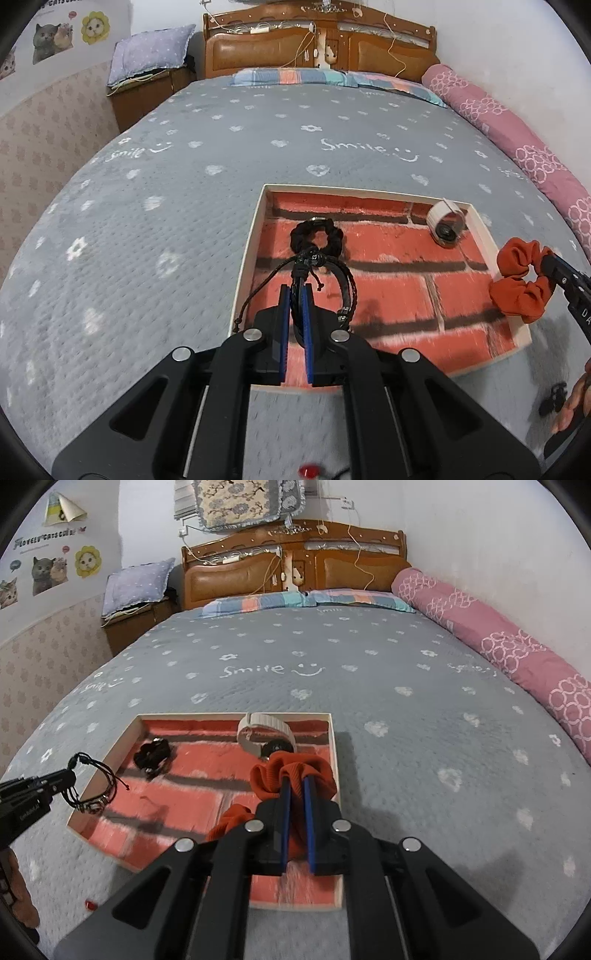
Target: Organize jewelry
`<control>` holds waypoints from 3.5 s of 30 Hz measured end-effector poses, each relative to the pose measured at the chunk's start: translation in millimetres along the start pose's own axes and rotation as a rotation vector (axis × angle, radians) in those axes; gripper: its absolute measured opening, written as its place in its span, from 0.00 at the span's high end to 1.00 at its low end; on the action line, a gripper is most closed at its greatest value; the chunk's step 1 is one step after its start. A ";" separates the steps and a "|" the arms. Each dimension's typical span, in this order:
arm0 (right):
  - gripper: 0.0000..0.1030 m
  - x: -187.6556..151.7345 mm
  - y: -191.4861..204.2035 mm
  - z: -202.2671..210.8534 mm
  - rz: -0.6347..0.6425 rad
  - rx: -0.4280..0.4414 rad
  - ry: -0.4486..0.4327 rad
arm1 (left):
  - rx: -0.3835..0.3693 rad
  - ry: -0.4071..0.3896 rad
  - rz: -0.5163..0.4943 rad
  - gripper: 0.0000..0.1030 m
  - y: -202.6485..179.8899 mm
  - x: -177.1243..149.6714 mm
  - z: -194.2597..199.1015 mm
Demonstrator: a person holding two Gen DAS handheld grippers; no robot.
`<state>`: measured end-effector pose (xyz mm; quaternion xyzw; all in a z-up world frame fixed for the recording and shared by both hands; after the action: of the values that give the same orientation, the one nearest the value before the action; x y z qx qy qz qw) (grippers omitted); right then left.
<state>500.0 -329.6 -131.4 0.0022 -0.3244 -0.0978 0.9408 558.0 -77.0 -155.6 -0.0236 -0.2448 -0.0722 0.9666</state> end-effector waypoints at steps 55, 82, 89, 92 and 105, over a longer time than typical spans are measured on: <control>0.24 -6.4 -15.7 3.9 0.014 -0.031 0.028 | 0.112 -0.023 0.071 0.08 35.2 -7.4 26.2; 0.12 -78.8 -126.9 80.9 -0.020 -0.169 0.009 | 0.126 -0.015 0.032 0.05 41.0 -86.9 84.3; 0.12 -103.8 -130.6 72.9 0.006 -0.202 0.047 | 0.106 0.019 0.031 0.05 35.4 -106.0 72.2; 0.12 -112.0 -129.8 69.0 0.009 -0.200 0.056 | 0.096 0.035 0.036 0.05 33.7 -114.2 65.7; 0.12 -144.2 -124.7 53.8 0.004 -0.191 0.104 | 0.083 0.067 0.025 0.05 31.6 -136.5 49.2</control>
<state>333.3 -422.0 -185.3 -0.0829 -0.2645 -0.1263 0.9525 421.0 -24.2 -177.7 0.0159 -0.2146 -0.0508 0.9753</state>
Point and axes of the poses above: each gripper's, at about its wrist camera, not at the fingertips, and z roughly against the way its jaws point, y to its left, x to its top, the point moved 8 cm from there along -z, roughly the way its jaws point, and after that the axes turned 14 degrees about y, right-handed, at the moved point
